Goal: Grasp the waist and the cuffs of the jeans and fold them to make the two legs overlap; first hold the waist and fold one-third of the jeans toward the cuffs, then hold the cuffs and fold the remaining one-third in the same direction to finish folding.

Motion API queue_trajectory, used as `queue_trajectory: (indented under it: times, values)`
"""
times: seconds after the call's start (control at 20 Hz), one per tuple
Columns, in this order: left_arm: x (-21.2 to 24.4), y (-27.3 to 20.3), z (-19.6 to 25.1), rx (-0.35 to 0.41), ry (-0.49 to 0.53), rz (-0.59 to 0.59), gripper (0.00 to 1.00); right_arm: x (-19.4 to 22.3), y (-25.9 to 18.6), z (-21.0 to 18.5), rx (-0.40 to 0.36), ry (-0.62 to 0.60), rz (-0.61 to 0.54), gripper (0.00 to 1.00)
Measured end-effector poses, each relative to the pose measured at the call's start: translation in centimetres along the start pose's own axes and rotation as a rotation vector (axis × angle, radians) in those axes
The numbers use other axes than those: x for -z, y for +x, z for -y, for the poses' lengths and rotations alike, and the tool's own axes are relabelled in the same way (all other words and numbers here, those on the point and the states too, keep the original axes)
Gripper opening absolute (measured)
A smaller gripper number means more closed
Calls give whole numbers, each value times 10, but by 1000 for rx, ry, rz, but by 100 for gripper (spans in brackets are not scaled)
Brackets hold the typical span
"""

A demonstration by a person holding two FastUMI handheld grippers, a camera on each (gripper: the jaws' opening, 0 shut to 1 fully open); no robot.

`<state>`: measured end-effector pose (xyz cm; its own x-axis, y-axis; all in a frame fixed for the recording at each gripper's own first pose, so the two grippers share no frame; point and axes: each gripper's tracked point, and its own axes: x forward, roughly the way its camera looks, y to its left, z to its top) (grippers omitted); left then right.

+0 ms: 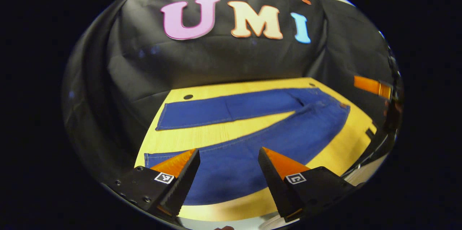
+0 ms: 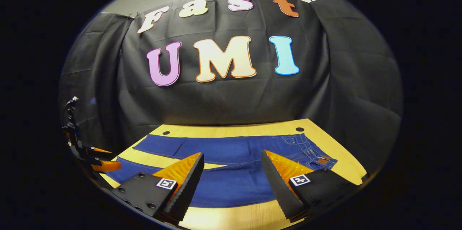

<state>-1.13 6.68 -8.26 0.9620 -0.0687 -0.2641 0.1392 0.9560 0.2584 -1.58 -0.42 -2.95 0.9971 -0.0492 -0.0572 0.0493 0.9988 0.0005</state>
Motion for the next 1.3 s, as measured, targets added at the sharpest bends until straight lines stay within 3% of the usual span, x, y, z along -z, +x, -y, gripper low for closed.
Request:
queue_trajectory:
  times: [0.35,0.65,0.7,0.75,0.85,0.9,1.1,1.3]
  values:
    - [76,-11,-15,226,304,-271,96,36,-5,-3,0,-5,-89,98]
    - [118,-6,-29,394,477,-462,96,57,-10,-2,10,-31,-153,98]
    - [126,-7,-29,418,482,-490,96,58,-11,0,15,-34,-162,94]
    - [133,-6,-31,434,490,-519,96,61,-12,2,20,-36,-167,98]
    - [141,-2,-35,447,500,-558,95,64,-12,5,31,-44,-181,94]
    - [144,0,-34,450,500,-571,95,65,-12,7,35,-48,-190,98]
    - [153,8,-39,451,488,-603,95,66,-8,12,45,-30,-202,98]
    - [154,7,-39,448,500,-624,89,68,0,17,54,-4,-214,98]
